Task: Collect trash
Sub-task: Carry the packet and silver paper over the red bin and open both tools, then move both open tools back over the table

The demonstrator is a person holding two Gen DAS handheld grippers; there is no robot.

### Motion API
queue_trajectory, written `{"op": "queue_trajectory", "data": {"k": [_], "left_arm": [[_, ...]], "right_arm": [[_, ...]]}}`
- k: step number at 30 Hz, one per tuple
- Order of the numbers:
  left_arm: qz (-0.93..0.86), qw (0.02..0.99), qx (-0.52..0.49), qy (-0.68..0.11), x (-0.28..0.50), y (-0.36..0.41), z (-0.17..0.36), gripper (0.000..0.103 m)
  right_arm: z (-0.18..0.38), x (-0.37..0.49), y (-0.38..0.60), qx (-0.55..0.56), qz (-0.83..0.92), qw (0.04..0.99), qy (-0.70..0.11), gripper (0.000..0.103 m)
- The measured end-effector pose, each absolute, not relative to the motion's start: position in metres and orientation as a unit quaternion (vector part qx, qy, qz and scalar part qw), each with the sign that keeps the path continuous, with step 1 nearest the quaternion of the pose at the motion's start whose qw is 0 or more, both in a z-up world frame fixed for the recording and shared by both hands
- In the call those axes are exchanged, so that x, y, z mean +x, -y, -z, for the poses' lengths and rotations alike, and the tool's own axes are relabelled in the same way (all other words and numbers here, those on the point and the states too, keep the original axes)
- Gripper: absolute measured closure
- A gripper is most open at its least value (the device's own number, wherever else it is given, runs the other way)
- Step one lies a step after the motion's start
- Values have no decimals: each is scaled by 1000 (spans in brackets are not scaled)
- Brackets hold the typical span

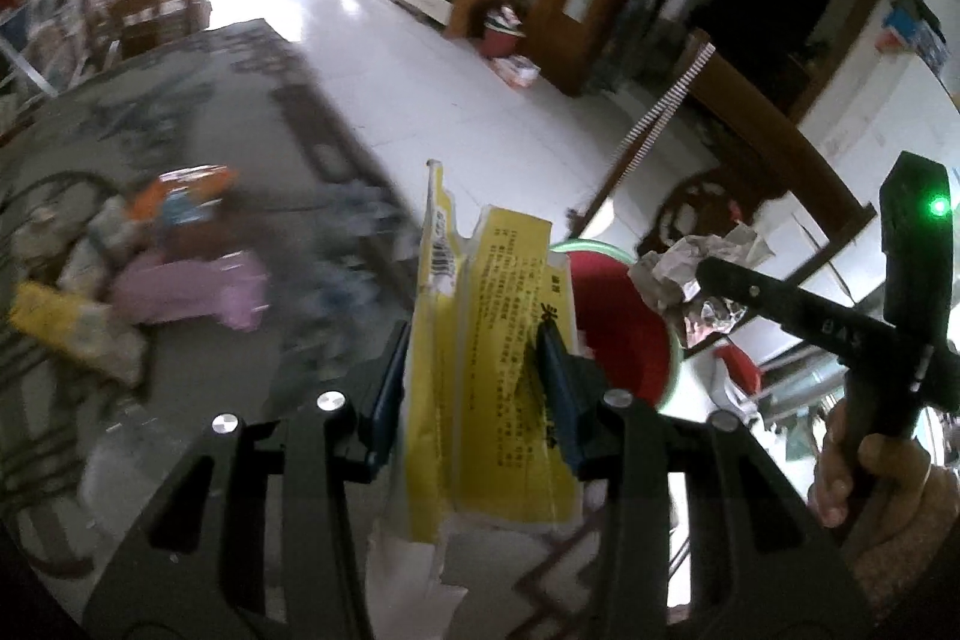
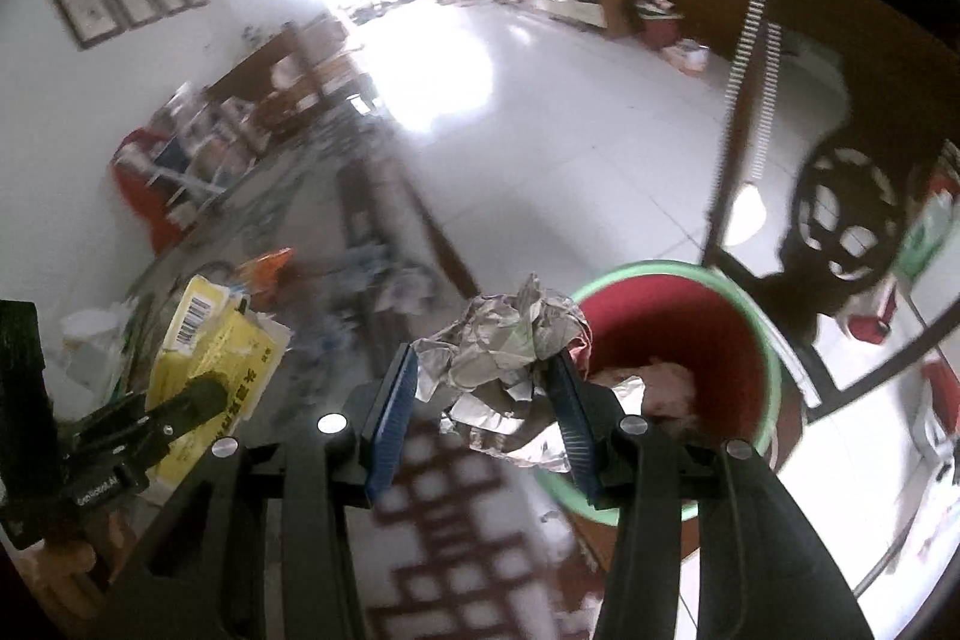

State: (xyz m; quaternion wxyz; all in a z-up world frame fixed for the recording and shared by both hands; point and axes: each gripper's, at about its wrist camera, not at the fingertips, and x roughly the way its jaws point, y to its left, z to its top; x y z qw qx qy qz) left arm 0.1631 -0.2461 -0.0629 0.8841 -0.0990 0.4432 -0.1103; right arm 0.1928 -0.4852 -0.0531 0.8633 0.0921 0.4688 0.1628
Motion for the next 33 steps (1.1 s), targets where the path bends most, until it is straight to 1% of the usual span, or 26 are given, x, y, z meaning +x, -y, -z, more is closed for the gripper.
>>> {"op": "queue_trajectory", "data": {"k": [6, 7, 8, 9, 10, 13, 14, 20, 23, 25, 28, 31, 33], "left_arm": [[163, 874, -79, -450, 199, 309, 67, 63], [174, 872, -73, -451, 204, 320, 67, 62], [181, 871, -69, -451, 206, 328, 68, 56], [185, 872, -65, -449, 209, 336, 68, 52], [187, 873, -65, -446, 211, 340, 68, 46], [182, 874, -64, -446, 216, 343, 70, 40], [178, 875, -64, -446, 217, 342, 70, 39], [140, 880, -72, -448, 211, 312, 70, 34], [111, 883, -72, -451, 199, 288, 71, 31], [91, 884, -71, -453, 189, 271, 72, 31], [56, 885, -69, -456, 173, 240, 74, 28], [21, 884, -60, -463, 156, 205, 78, 28], [-1, 883, -50, -467, 144, 180, 80, 27]], "right_arm": [[65, 202, 538, 126, -120, 860, -479, 57], [67, 204, 542, 132, -116, 859, -482, 53], [69, 204, 548, 141, -113, 856, -484, 49], [72, 206, 556, 156, -111, 852, -488, 42], [73, 205, 560, 166, -111, 850, -487, 39], [73, 205, 569, 169, -103, 853, -483, 31], [73, 205, 570, 167, -101, 854, -482, 31], [74, 210, 571, 179, -103, 849, -486, 30], [74, 213, 559, 168, -111, 850, -487, 24], [74, 214, 545, 164, -122, 847, -490, 21], [76, 216, 524, 155, -141, 842, -498, 20], [76, 215, 498, 141, -160, 838, -503, 20], [75, 213, 482, 137, -172, 835, -505, 18]]}}
